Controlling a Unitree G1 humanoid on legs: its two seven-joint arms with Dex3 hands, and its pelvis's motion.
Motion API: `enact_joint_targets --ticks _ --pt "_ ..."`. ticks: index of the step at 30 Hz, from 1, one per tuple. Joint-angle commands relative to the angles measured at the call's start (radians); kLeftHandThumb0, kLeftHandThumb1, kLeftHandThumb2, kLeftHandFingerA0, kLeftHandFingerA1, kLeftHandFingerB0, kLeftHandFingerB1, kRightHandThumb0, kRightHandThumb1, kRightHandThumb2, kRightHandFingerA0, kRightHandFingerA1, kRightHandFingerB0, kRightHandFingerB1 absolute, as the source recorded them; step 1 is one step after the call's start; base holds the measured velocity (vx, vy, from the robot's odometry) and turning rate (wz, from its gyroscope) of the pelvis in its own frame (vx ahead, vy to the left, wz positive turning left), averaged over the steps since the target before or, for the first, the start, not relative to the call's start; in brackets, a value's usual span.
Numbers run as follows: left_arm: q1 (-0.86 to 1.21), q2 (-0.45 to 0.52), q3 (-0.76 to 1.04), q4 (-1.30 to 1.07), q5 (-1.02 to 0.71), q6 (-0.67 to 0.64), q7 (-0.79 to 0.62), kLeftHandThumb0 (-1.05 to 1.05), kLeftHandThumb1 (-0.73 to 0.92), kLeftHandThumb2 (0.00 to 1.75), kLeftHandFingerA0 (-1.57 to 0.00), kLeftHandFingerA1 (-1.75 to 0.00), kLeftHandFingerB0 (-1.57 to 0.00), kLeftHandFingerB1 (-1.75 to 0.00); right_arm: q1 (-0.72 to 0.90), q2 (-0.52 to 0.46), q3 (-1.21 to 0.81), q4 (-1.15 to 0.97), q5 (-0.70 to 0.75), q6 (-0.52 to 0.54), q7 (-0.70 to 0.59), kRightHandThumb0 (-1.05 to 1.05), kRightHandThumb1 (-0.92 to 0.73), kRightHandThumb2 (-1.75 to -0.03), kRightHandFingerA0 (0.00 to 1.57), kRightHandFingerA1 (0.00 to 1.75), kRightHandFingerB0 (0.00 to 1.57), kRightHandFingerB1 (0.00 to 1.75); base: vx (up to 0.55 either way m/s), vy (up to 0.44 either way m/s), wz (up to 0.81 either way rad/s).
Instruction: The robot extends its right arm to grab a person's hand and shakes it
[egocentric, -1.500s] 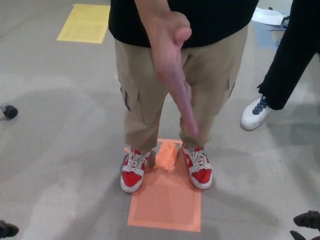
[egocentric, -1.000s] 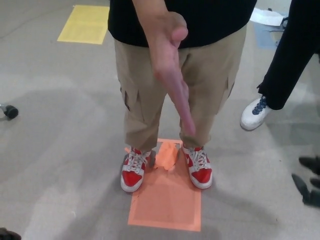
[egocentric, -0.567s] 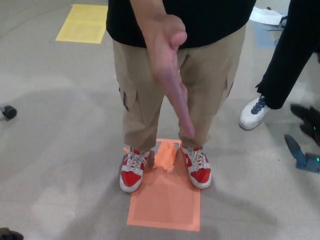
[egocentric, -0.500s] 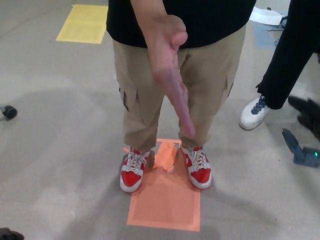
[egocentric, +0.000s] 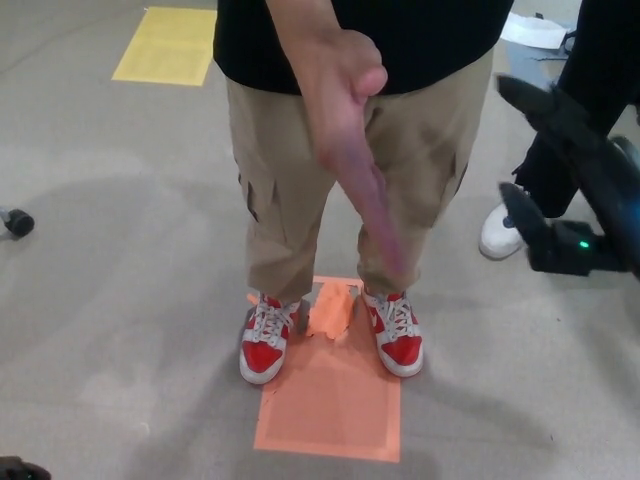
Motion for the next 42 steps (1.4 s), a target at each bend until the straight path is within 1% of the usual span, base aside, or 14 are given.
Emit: enact_joint_targets --ticks 1,3,4,5,8,11,12,16,18,19,20,22,23,42 --pt "0.013 0.027 0.004 0.01 0.009 0.024 0.024 -0.38 0.46 1.1 0.0 -0.5 0.0 -0.48 -0.084 -0.023 0.108 -0.301 -0.094 0.36 0.152 -0.97 -0.76 -1.15 0.0 0.19 0.01 0.21 0.0 0.0 0.0" --pt "0.01 0.026 -0.01 0.011 0.024 0.035 0.038 -0.38 0.45 1.1 0.0 -0.5 0.0 -0.47 -0.09 -0.02 0.128 -0.3 -0.109 0.357 0.146 -0.97 -0.76 -1.14 0.0 0.2 0.01 0.22 0.0 0.0 0.0" --pt "0.008 0.027 -0.01 0.011 0.023 0.04 0.03 -0.95 0.92 0.77 -0.09 -0.34 -0.17 -0.36 -0.096 -0.021 0.14 -0.301 -0.12 0.363 0.147 -0.98 -0.76 -1.14 0.0 0.19 0.0 0.21 0.0 0.0 0.0" --pt "0.009 0.026 -0.008 0.012 0.02 0.038 0.024 -0.88 0.81 1.21 0.0 -0.41 -0.15 -0.48 -0.098 -0.02 0.15 -0.303 -0.127 0.372 0.147 -0.98 -0.74 -1.12 0.0 0.19 0.0 0.2 0.0 0.0 0.0" --pt "0.013 0.026 -0.01 0.011 0.022 0.031 0.025 -0.38 0.47 1.11 0.0 -0.5 0.0 -0.48 -0.115 -0.007 0.192 -0.297 -0.157 0.399 0.144 -0.94 -0.69 -1.08 0.0 0.22 0.01 0.24 0.0 0.0 0.0" --pt "0.01 0.023 -0.012 0.013 0.024 0.047 0.047 -0.96 0.91 0.77 -0.15 -0.34 -0.23 -0.36 -0.14 -0.002 0.234 -0.285 -0.198 0.439 0.144 -0.93 -0.67 -1.06 0.0 0.22 0.02 0.24 0.0 0.0 0.0" --pt "0.008 0.024 -0.019 0.013 0.031 0.045 0.036 -0.37 0.45 1.1 0.0 -0.5 0.0 -0.47 -0.145 0.003 0.246 -0.279 -0.205 0.448 0.141 -0.93 -0.67 -1.06 0.0 0.2 0.01 0.23 0.0 0.0 0.0" --pt "0.011 0.025 -0.023 0.012 0.033 0.041 0.033 -0.37 0.45 1.1 0.0 -0.5 0.0 -0.47 -0.168 0.011 0.302 -0.271 -0.252 0.541 0.156 -0.92 -0.84 -0.65 0.0 0.14 0.0 0.2 0.0 0.0 0.0" --pt "0.008 0.025 -0.026 0.011 0.036 0.045 0.039 -0.95 0.92 0.77 -0.12 -0.34 -0.21 -0.36 -0.179 0.018 0.319 -0.259 -0.264 0.569 0.156 -0.92 -0.84 -0.65 0.0 0.13 0.0 0.18 0.0 0.0 0.0" --pt "0.01 0.026 -0.016 0.008 0.025 0.029 0.035 -0.38 0.44 1.09 0.0 -0.5 0.0 -0.48 -0.175 0.027 0.329 -0.229 -0.267 0.557 0.139 -0.92 -0.85 -0.65 0.0 0.1 0.0 0.15 0.0 0.0 0.0" --pt "0.01 0.027 -0.015 0.008 0.023 0.024 0.033 -0.96 0.92 0.76 -0.12 -0.36 -0.2 -0.37 -0.176 0.03 0.338 -0.21 -0.273 0.553 0.131 -0.95 -0.69 -1.08 0.0 0.16 0.0 0.17 0.0 0.0 0.0" --pt "0.006 0.027 -0.014 0.009 0.023 0.031 0.035 -0.96 0.92 0.76 -0.12 -0.35 -0.21 -0.37 -0.184 0.029 0.357 -0.192 -0.294 0.561 0.126 -0.95 -0.7 -1.09 0.0 0.15 0.0 0.16 0.0 0.0 0.0" --pt "0.005 0.028 -0.012 0.009 0.019 0.028 0.022 -0.89 0.81 1.21 0.0 -0.4 -0.12 -0.47 -0.189 0.03 0.369 -0.173 -0.31 0.565 0.119 -0.99 -0.73 -1.11 0.0 0.14 0.0 0.14 0.0 0.0 0.0" --pt "0.017 0.029 0.007 0.001 0.009 0.014 0.01 -0.38 0.46 1.1 0.0 -0.5 0.0 -0.48 -0.332 0.157 0.443 0.16 -0.486 0.628 -0.011 -1.01 -0.69 -1.06 0.0 0.08 0.0 0.07 0.0 0.0 0.0"
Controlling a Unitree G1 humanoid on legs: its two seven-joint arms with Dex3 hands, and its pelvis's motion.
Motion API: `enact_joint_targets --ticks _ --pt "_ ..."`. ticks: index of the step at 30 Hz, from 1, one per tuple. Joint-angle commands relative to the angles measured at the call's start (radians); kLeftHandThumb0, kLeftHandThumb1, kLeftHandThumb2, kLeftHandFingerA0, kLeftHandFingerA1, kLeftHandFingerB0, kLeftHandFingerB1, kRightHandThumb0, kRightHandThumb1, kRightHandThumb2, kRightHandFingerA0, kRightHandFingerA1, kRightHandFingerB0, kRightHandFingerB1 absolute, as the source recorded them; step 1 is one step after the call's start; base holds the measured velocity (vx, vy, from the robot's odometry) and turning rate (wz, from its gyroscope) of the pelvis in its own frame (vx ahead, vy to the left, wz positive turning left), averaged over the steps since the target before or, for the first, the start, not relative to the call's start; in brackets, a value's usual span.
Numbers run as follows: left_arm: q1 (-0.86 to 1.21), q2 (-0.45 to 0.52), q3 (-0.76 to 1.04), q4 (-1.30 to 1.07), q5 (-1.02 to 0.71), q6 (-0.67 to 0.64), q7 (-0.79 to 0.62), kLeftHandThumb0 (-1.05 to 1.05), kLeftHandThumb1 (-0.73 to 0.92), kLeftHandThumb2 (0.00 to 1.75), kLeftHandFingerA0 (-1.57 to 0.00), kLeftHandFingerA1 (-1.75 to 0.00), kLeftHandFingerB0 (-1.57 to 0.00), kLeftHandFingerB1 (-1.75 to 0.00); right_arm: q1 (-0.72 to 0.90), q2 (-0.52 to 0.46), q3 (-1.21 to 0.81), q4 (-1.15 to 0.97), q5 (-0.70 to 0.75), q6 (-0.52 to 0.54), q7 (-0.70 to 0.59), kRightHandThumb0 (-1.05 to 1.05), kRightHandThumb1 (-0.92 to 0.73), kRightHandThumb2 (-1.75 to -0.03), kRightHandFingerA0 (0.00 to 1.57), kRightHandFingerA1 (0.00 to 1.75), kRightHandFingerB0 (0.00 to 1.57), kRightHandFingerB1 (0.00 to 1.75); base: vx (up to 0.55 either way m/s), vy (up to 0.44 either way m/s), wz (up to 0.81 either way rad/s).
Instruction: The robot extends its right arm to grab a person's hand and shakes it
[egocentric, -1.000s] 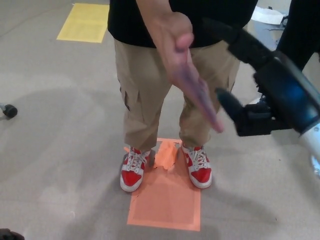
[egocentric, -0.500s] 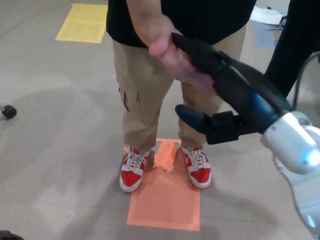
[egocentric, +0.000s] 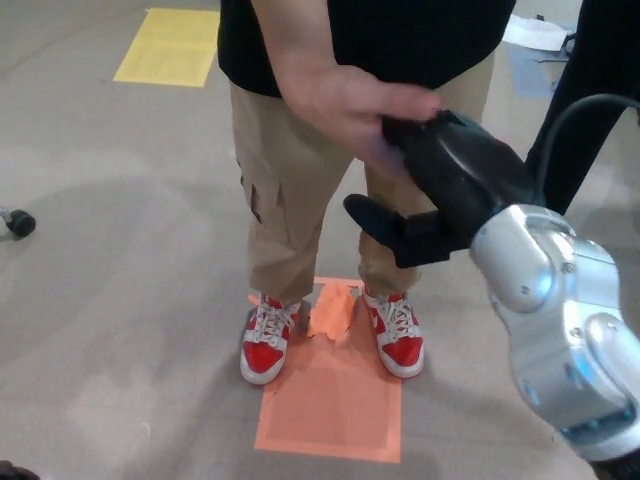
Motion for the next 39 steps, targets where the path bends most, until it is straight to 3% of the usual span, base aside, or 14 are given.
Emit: enact_joint_targets --ticks 1,2,3,5,16,18,20,21,28,29,35,36,37,39 --pt "0.011 0.021 0.007 -0.001 -0.001 0.004 -0.004 -0.38 0.45 1.09 0.0 -0.5 0.0 -0.48 -0.048 0.047 0.003 0.114 -0.081 0.062 -0.067 -1.03 -0.69 -1.07 0.0 0.07 0.0 0.05 0.0 0.0 0.0" --pt "0.011 0.022 0.005 -0.002 0.002 0.001 -0.006 -0.93 0.92 0.76 -0.1 -0.33 -0.16 -0.35 -0.061 0.055 0.0 0.135 -0.085 0.059 -0.078 -1.05 -0.71 -1.06 0.0 0.05 0.0 0.03 0.0 0.0 0.0" --pt "0.008 0.025 0.001 -0.004 0.006 -0.004 -0.011 -0.87 0.78 1.18 -0.04 -0.43 -0.13 -0.47 -0.089 0.068 -0.004 0.17 -0.092 0.059 -0.087 -1.05 -0.72 -1.06 0.0 0.05 0.0 0.03 0.0 0.0 0.0" --pt "0.003 0.023 0.009 -0.005 -0.002 0.008 -0.007 -0.38 0.44 1.09 0.0 -0.5 0.0 -0.48 -0.135 0.083 -0.003 0.219 -0.105 0.063 -0.096 -1.05 -0.72 -1.04 0.0 0.05 0.0 0.02 0.0 0.0 0.0" --pt "0.004 0.03 0.0 -0.008 0.003 -0.027 -0.023 -0.84 0.78 1.18 -0.01 -0.41 -0.06 -0.45 -0.258 0.173 -0.055 0.474 -0.071 -0.001 -0.206 -0.91 -0.63 -0.99 0.0 0.17 0.0 0.11 0.0 0.0 0.0" --pt "0.008 0.026 0.0 -0.009 0.003 -0.029 -0.018 -0.81 0.77 1.19 -0.03 -0.39 -0.04 -0.44 -0.291 0.197 -0.091 0.595 -0.054 -0.035 -0.298 -0.52 -0.44 -0.72 0.79 0.76 0.09 0.41 0.0 0.0 0.0" --pt "0.01 0.026 -0.007 -0.01 0.01 -0.022 -0.018 -0.85 0.82 1.2 -0.04 -0.39 -0.11 -0.45 -0.3 0.195 -0.102 0.673 -0.052 -0.099 -0.367 -0.3 -0.52 -0.56 0.97 1.16 0.3 0.38 0.0 0.0 0.0" --pt "0.011 0.029 -0.008 -0.012 0.01 -0.034 -0.032 -0.87 0.86 1.22 -0.03 -0.32 -0.11 -0.33 -0.303 0.175 -0.092 0.747 -0.067 -0.167 -0.443 -0.08 -0.48 -0.54 0.88 1.08 0.75 0.61 0.0 0.0 0.0" --pt "-0.001 0.027 -0.021 -0.013 0.023 -0.02 -0.019 -0.92 0.92 0.85 -0.1 -0.36 -0.12 -0.34 -0.286 0.145 -0.114 0.803 -0.053 -0.306 -0.557 -0.09 -0.5 -0.56 0.86 0.99 0.6 0.48 0.0 0.0 0.0" --pt "-0.001 0.027 -0.023 -0.013 0.024 -0.021 -0.019 -0.82 0.82 1.21 -0.01 -0.42 -0.07 -0.45 -0.279 0.144 -0.117 0.784 -0.053 -0.305 -0.554 -0.09 -0.52 -0.56 0.83 1.2 0.58 0.46 0.0 0.0 0.0" --pt "0.01 0.027 -0.01 -0.009 0.003 -0.011 -0.01 -0.37 0.48 1.11 0.0 -0.5 0.0 -0.48 -0.201 0.152 -0.142 0.59 -0.061 -0.322 -0.573 -0.07 -0.57 -0.57 0.77 1.56 0.59 0.47 0.0 0.0 0.0" --pt "0.011 0.027 -0.014 -0.01 0.008 -0.01 -0.001 -0.93 0.92 0.75 -0.13 -0.36 -0.22 -0.36 -0.179 0.153 -0.144 0.52 -0.065 -0.317 -0.562 -0.12 -0.55 -0.57 0.81 1.58 0.59 0.46 0.0 0.0 0.0" --pt "0.01 0.027 -0.017 -0.01 0.011 -0.003 -0.002 -0.37 0.46 1.1 0.0 -0.5 0.0 -0.47 -0.155 0.154 -0.144 0.414 -0.078 -0.294 -0.531 -0.16 -0.58 -0.58 0.8 1.58 0.56 0.44 0.0 0.0 0.0" --pt "0.006 0.026 -0.026 -0.008 0.018 0.001 -0.016 -0.37 0.48 1.11 0.0 -0.51 0.0 -0.47 -0.119 0.158 -0.148 0.236 -0.087 -0.275 -0.486 -0.22 -0.58 -0.59 0.82 1.53 0.57 0.45 0.0 0.0 0.0"
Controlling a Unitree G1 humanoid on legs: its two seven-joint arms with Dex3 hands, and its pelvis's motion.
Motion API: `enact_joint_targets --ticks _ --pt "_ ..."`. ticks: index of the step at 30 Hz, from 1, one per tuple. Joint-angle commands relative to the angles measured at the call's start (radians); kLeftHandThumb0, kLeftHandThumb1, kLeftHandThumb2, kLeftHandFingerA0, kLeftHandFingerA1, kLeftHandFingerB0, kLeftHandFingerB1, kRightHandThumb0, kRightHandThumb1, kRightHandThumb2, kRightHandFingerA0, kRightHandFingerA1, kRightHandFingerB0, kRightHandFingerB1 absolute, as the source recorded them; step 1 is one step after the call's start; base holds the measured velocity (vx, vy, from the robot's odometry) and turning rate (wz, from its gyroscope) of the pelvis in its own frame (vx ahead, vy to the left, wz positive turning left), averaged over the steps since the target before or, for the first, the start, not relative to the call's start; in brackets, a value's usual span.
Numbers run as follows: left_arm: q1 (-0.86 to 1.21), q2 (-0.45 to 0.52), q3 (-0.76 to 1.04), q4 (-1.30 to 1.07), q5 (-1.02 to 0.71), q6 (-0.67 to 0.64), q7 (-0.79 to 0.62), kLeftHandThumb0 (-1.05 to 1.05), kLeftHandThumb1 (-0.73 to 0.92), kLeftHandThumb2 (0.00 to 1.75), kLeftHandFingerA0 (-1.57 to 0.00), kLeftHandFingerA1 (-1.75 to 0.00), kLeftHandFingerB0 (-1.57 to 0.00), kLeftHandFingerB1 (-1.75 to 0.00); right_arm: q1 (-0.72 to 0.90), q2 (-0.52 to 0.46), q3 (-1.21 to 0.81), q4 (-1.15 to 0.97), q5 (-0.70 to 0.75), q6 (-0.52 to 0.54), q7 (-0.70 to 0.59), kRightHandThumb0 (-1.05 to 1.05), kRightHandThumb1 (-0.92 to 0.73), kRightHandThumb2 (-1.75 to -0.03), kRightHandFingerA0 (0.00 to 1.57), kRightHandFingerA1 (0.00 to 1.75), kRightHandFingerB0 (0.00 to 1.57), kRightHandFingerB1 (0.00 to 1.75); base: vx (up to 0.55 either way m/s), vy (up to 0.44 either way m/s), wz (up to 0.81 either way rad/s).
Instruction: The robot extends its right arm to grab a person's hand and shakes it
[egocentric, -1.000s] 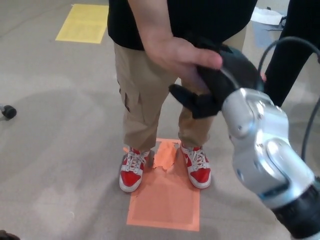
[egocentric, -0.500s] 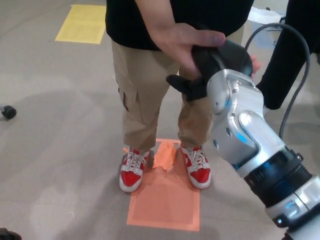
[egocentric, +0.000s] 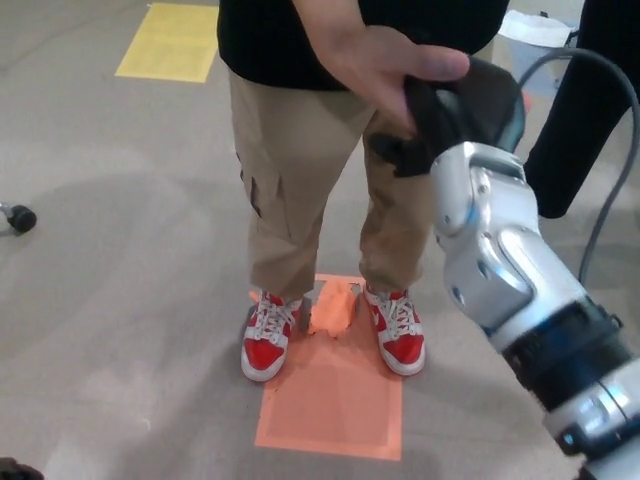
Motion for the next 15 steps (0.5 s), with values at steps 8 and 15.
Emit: enact_joint_targets --ticks 8,15 --pt "0.001 0.019 -0.025 0.009 0.026 0.007 -0.003 -0.92 0.92 0.84 -0.09 -0.35 -0.16 -0.37 0.097 -0.016 -0.021 -0.769 -0.105 0.031 0.108 -0.27 -0.56 -0.58 0.89 1.34 0.6 0.45 0.0 0.0 0.0" --pt "0.003 0.022 -0.033 0.007 0.029 -0.007 0.0 -0.86 0.84 1.22 0.0 -0.42 -0.14 -0.48 0.081 -0.048 -0.069 -0.683 -0.038 0.038 0.121 -0.22 -0.56 -0.56 0.9 0.61 0.62 0.47 0.0 0.0 0.0"
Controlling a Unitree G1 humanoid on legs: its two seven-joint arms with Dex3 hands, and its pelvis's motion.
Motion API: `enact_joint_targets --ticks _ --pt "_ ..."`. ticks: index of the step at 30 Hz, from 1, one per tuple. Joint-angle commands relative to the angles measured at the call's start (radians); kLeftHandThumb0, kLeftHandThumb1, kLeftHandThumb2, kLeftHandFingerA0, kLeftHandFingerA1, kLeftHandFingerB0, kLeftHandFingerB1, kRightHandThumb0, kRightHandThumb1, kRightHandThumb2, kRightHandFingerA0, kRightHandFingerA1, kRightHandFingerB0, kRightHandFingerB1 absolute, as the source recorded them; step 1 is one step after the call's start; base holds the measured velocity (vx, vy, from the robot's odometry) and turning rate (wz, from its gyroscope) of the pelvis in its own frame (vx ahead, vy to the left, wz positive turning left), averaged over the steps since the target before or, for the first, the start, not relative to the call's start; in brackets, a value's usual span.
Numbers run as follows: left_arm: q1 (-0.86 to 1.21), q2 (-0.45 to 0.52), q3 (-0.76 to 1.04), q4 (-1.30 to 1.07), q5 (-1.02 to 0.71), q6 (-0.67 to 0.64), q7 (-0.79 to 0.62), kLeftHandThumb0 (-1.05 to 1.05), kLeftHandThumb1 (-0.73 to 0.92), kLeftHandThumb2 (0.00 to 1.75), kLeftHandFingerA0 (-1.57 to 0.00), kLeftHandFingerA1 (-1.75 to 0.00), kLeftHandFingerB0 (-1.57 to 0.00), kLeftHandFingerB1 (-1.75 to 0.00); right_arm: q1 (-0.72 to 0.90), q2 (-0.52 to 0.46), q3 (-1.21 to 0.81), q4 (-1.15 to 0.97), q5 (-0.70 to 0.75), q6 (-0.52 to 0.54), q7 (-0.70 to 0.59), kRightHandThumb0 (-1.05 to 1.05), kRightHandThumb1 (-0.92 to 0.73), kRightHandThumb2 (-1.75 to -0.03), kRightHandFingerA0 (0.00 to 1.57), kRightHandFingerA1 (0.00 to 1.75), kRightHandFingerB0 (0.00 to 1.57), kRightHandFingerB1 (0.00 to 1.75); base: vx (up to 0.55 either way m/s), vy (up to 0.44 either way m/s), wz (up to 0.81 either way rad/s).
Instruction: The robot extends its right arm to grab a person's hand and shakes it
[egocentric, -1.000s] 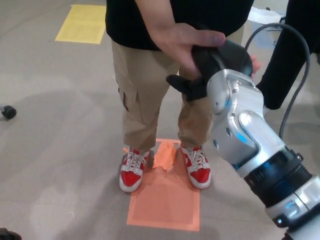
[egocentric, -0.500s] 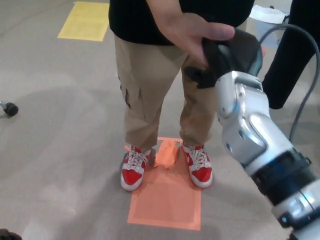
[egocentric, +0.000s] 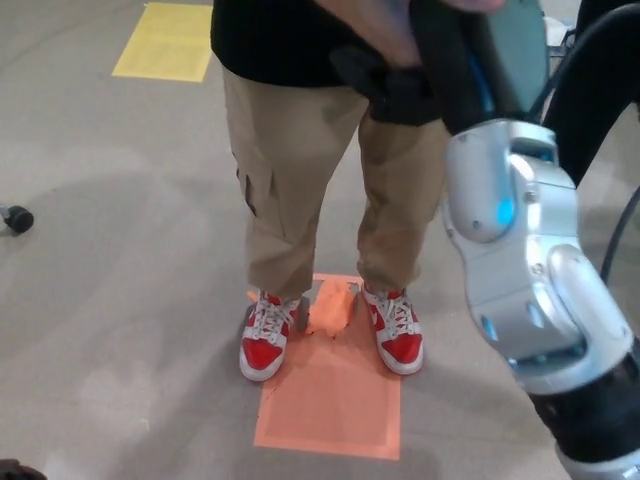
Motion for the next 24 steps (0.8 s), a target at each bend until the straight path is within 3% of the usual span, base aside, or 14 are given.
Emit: enact_joint_targets --ticks 1,4,5,9,10,14,15,17,18,20,21,22,23,24 --pt "0.006 0.026 -0.018 0.008 0.029 -0.007 -0.002 -0.86 0.84 1.22 0.0 -0.42 -0.14 -0.48 -0.001 -0.041 -0.057 -0.1 -0.01 0.001 0.053 -0.22 -0.56 -0.56 0.9 0.61 0.62 0.47 0.0 0.0 0.0" --pt "0.011 0.018 -0.011 0.01 0.017 0.005 -0.001 -0.85 0.81 1.19 0.0 -0.41 -0.16 -0.48 -0.015 -0.057 -0.065 0.062 0.03 -0.026 0.059 -0.19 -0.56 -0.56 0.93 0.88 0.63 0.47 0.0 0.0 0.0" --pt "0.022 0.019 -0.007 0.006 0.012 -0.01 0.003 -0.37 0.5 1.12 0.0 -0.5 0.0 -0.48 -0.033 -0.057 -0.062 0.222 0.047 -0.057 0.032 -0.32 -0.47 -0.67 1.0 0.92 0.61 0.55 0.0 0.0 0.0" --pt "0.022 0.018 -0.016 0.001 0.021 -0.02 0.013 -0.37 0.49 1.12 0.0 -0.5 0.0 -0.48 -0.106 -0.05 -0.063 0.585 0.09 -0.142 -0.007 -0.28 -0.57 -0.57 0.93 0.7 0.64 0.49 0.0 0.0 0.0" --pt "0.025 0.018 -0.021 -0.001 0.028 -0.026 0.024 -0.92 0.84 0.95 -0.17 -0.42 -0.15 -0.4 -0.134 -0.041 -0.063 0.699 0.1 -0.16 -0.011 -0.28 -0.59 -0.57 0.84 0.58 0.63 0.47 0.0 0.0 0.0" --pt "0.021 0.012 0.007 -0.002 -0.001 -0.018 0.02 -0.85 0.92 0.79 -0.13 -0.35 -0.19 -0.36 -0.207 -0.008 -0.069 0.98 0.128 -0.188 0.009 -0.32 -0.57 -0.57 0.88 0.7 0.65 0.47 0.0 0.0 0.0" --pt "0.02 0.012 0.006 -0.002 0.0 -0.018 0.017 -0.36 0.51 1.12 0.0 -0.5 0.0 -0.48 -0.21 -0.005 -0.067 1.022 0.131 -0.217 0.003 -0.32 -0.57 -0.57 0.83 0.6 0.68 0.5 0.0 0.0 0.0" --pt "0.014 0.01 0.007 0.0 -0.002 -0.011 0.013 -0.37 0.5 1.12 0.0 -0.5 0.0 -0.47 -0.221 0.001 -0.066 1.099 0.137 -0.264 -0.004 -0.33 -0.56 -0.56 0.77 0.58 0.65 0.49 0.0 0.0 0.0" --pt "0.012 0.011 0.009 0.001 -0.004 -0.012 0.009 -0.84 0.81 1.18 -0.04 -0.43 -0.14 -0.47 -0.22 0.007 -0.063 1.126 0.138 -0.277 -0.003 -0.34 -0.56 -0.57 0.83 0.65 0.74 0.54 0.0 0.0 0.0" --pt "0.009 0.012 0.007 0.0 -0.002 -0.014 0.005 -0.85 0.92 0.8 -0.1 -0.34 -0.16 -0.35 -0.222 0.018 -0.055 1.178 0.137 -0.303 -0.004 -0.35 -0.57 -0.57 0.84 0.65 0.74 0.54 0.0 0.0 0.0" --pt "0.008 0.012 0.002 0.0 0.002 -0.016 0.008 -0.85 0.92 0.8 -0.1 -0.34 -0.16 -0.35 -0.224 0.02 -0.05 1.194 0.133 -0.312 -0.003 -0.35 -0.57 -0.57 0.84 0.65 0.74 0.54 0.0 0.0 0.0" --pt "0.007 0.011 -0.002 -0.002 0.007 -0.017 0.013 -0.36 0.51 1.12 0.0 -0.49 0.0 -0.47 -0.227 0.024 -0.045 1.21 0.13 -0.309 0.005 -0.35 -0.57 -0.57 0.83 0.61 0.72 0.52 0.0 0.0 0.0" --pt "0.007 0.011 -0.005 -0.003 0.01 -0.02 0.011 -0.84 0.92 0.81 -0.1 -0.36 -0.15 -0.36 -0.225 0.027 -0.039 1.22 0.128 -0.308 0.018 -0.34 -0.58 -0.57 0.77 0.58 0.68 0.51 0.0 0.0 0.0" --pt "0.007 0.012 -0.007 -0.004 0.011 -0.024 0.008 -0.84 0.92 0.81 -0.1 -0.36 -0.15 -0.36 -0.224 0.03 -0.034 1.233 0.126 -0.311 0.027 -0.34 -0.58 -0.57 0.77 0.58 0.68 0.51 0.0 0.0 0.0"
